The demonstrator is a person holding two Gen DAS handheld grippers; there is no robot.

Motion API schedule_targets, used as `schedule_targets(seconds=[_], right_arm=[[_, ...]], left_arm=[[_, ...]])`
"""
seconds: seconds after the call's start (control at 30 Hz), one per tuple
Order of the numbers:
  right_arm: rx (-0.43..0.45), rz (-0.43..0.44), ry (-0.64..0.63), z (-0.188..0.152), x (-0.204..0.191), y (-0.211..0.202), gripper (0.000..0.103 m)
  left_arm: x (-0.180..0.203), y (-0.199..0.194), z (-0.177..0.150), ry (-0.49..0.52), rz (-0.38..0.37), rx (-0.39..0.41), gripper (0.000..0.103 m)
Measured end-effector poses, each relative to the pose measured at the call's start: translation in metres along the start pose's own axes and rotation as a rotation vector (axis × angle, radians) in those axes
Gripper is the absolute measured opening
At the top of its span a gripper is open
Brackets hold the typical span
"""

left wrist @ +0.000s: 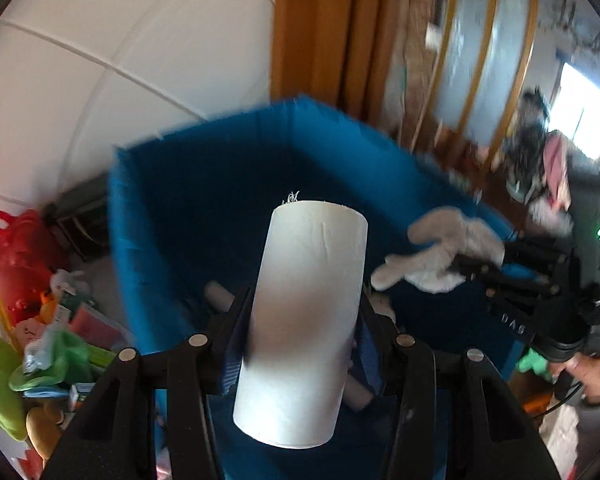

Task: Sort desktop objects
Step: 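Carry the paper roll and white towel over the blue crate with both tools, then open both tools to drop the roll and towel into the crate, then move both open tools back over the pile toward the pink tissue packs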

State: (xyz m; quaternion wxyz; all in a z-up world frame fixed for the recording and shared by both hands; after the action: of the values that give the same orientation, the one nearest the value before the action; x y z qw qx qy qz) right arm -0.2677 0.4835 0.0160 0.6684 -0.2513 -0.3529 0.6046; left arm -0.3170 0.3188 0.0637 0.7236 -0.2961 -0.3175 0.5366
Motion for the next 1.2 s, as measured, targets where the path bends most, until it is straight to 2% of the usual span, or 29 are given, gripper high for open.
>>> schedule_targets(seconds=[0.17,0.27,0.37,0.53,0.6,0.63,0.67,0.73,0.8,0.9,0.93,1.0,1.1,1.2], right_arm=[[-0.121,-0.009,-0.05,-0.014,0.024,0.033,0.016],[-0.177,-0.008,-0.072,-0.023,0.031,0.046,0.016],[-0.211,-0.019,-0.098,-0.031,0.036,0.056,0.016],[-0.203,-0.013,-0.061,-0.031,0.052,0.064,0.019],[-0.187,-0.004,-0.05,-0.029,0.055,0.062,0.019],[-0.183,-0.022,-0.056,-0.028,0.055,0.061,0.021],[-0.183,-0.028,-0.055,-0.028,0.056,0.061,0.024],[-0.188,-0.02,-0.051,-0.027,0.056,0.062,0.032],[-0.185,-0.023,-0.048,-0.026,0.056,0.061,0.054],[-0.173,-0.034,-0.05,-0.024,0.054,0.057,0.072],[-0.172,-0.041,-0.053,-0.024,0.053,0.056,0.074],[-0.169,-0.039,-0.053,-0.024,0.051,0.054,0.088],[-0.157,-0.035,-0.046,-0.023,0.054,0.052,0.101],[-0.147,-0.033,-0.039,-0.023,0.053,0.048,0.103]], left_arm=[[0.026,0.051,-0.003,0.021,0.04,-0.178,0.048],[0.04,0.067,-0.008,0.049,0.055,-0.235,0.048],[0.047,0.075,-0.008,0.057,0.059,-0.255,0.048],[0.052,0.085,-0.004,0.05,0.092,-0.256,0.048],[0.048,0.085,-0.002,0.057,0.116,-0.243,0.053],[0.048,0.086,0.001,0.062,0.126,-0.237,0.061],[0.048,0.084,0.002,0.06,0.133,-0.229,0.066],[0.047,0.083,0.003,0.06,0.139,-0.22,0.067],[0.047,0.081,0.003,0.062,0.138,-0.218,0.067],[0.046,0.08,0.001,0.056,0.134,-0.217,0.067],[0.045,0.08,0.001,0.056,0.134,-0.217,0.067],[0.045,0.077,-0.001,0.055,0.135,-0.211,0.067],[0.046,0.071,-0.001,0.052,0.134,-0.194,0.067],[0.046,0.057,-0.003,0.046,0.132,-0.164,0.067]])
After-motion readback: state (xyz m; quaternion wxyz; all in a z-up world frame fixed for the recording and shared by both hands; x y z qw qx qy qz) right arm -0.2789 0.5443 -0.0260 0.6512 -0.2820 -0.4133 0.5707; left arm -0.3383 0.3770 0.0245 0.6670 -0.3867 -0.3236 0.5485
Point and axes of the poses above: each gripper's, at about its wrist camera, not at the fingertips, and y roughly the way its jaws point, x to its right, z to its top, the point moved 4 cm from there along y, roughly the way its jaws point, and after that the axes turned 8 degrees about -y, right-handed, at the moved point
